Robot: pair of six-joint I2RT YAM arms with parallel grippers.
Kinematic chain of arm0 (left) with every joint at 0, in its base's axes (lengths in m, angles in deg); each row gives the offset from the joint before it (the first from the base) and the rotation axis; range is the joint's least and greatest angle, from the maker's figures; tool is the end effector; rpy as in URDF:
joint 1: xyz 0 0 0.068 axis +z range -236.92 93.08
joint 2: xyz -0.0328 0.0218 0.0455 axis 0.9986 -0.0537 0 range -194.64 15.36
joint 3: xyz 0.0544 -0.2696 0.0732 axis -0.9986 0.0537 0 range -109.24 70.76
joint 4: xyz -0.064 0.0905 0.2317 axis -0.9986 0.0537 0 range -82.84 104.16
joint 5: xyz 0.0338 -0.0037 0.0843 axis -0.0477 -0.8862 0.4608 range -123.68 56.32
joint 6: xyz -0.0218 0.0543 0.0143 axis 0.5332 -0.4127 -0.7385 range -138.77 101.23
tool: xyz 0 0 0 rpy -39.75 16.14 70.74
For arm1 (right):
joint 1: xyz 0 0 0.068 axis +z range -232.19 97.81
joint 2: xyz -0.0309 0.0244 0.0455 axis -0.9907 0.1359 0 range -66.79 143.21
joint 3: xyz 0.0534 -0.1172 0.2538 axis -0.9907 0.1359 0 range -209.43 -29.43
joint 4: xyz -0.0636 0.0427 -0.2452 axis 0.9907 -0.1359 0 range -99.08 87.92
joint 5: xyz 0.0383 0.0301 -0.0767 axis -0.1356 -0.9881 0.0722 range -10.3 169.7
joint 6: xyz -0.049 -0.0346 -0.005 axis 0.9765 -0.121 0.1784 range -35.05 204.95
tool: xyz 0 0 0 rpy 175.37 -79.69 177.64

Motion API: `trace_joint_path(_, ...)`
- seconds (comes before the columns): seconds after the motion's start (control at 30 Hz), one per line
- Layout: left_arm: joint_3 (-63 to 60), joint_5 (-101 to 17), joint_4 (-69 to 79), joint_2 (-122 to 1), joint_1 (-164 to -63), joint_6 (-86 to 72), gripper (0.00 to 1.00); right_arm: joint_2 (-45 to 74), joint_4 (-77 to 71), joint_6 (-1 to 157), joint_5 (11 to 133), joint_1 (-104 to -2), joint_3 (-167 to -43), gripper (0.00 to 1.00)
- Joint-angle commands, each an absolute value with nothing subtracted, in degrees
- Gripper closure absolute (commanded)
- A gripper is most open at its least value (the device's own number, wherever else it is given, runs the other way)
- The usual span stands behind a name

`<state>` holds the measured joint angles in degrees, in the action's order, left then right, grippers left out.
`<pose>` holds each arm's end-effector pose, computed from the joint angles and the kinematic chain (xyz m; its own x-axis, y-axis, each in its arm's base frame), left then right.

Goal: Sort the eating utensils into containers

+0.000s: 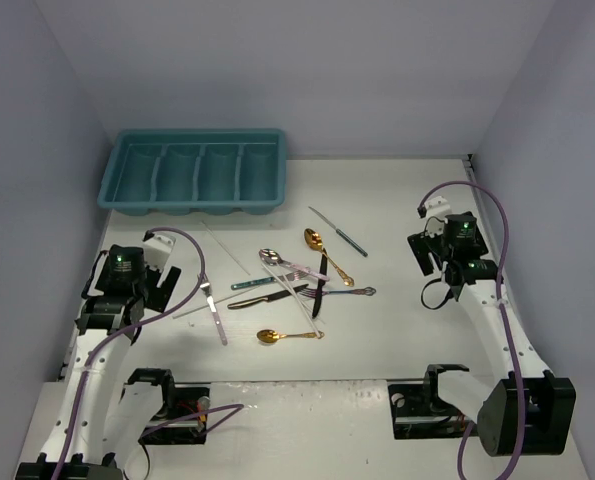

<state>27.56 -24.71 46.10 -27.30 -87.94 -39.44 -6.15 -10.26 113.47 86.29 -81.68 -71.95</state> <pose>0.1491 0.0042 0.2897 -0.6180 0.3598 -0.6990 0.1214 0.9222 0.3673 0.2375 -0.0029 0.2842 -0.4342 -0.4781 -0.7634 -0.1289 0.8718 -0.4727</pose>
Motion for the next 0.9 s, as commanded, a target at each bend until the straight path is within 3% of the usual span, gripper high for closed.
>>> trace_joint_path(0.0, 26.6, -25.4, 44.7, -28.3, -87.9, -40.1, 0.03, -5.8, -8.8, 113.8, 86.7, -80.6, -73.4, 0.00)
trace_joint_path(0.4, 24.8, -25.5, 44.4, -29.8, -87.9, -39.0, 0.03, 3.0, -8.8, 112.7, 89.8, -73.8, -79.1, 0.00)
trace_joint_path(0.53, 23.8, -23.0, 43.2, -31.5, -87.9, -39.4, 0.03, 9.1, -9.9, 108.1, 92.8, -70.7, -85.9, 0.00)
trace_joint_path(0.7, 23.5, -30.2, 43.2, -31.1, -87.8, -40.1, 0.03, 20.4, -13.7, 107.7, 91.6, -65.2, -98.3, 0.01)
trace_joint_path(0.87, 21.5, -25.4, 43.9, -34.0, -87.8, -38.7, 0.03, 31.8, -16.8, 106.9, 92.6, -60.8, -106.0, 0.04)
